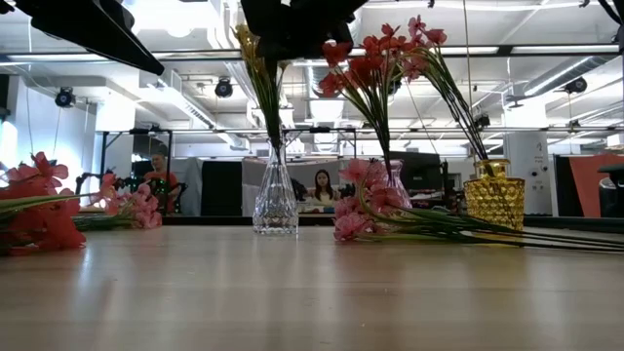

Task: Sort flowers into vase by color
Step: Put the yellow flowers into the transparent vase

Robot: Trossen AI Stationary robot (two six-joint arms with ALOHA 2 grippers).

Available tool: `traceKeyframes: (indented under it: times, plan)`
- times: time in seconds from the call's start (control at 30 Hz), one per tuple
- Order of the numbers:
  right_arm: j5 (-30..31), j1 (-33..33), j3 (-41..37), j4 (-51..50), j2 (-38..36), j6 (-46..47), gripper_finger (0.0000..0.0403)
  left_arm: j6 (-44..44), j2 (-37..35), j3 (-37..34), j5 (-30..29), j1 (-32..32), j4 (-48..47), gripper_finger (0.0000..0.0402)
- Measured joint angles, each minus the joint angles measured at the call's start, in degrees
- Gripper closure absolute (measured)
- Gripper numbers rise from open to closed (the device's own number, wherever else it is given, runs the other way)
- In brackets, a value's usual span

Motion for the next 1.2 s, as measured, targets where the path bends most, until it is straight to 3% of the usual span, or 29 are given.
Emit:
traceKeyframes:
  times: [0.27,0.7,1.2]
  plan:
    - [0.0,0.0,0.6,0.0,0.0,1.0,0.0271,0.0,0.0,0.0,0.0,0.0,0.0,0.0194]
    - [0.0,-0.1,2.2,-0.8,0.0,2.1,0.0373,0.0,0.0,0.0,0.0,0.0,0.0,0.0194]
    - [-0.1,-1.5,2.2,-3.8,-0.1,5.2,0.0384,0.0,0.0,0.0,0.0,0.0,0.0,0.0194]
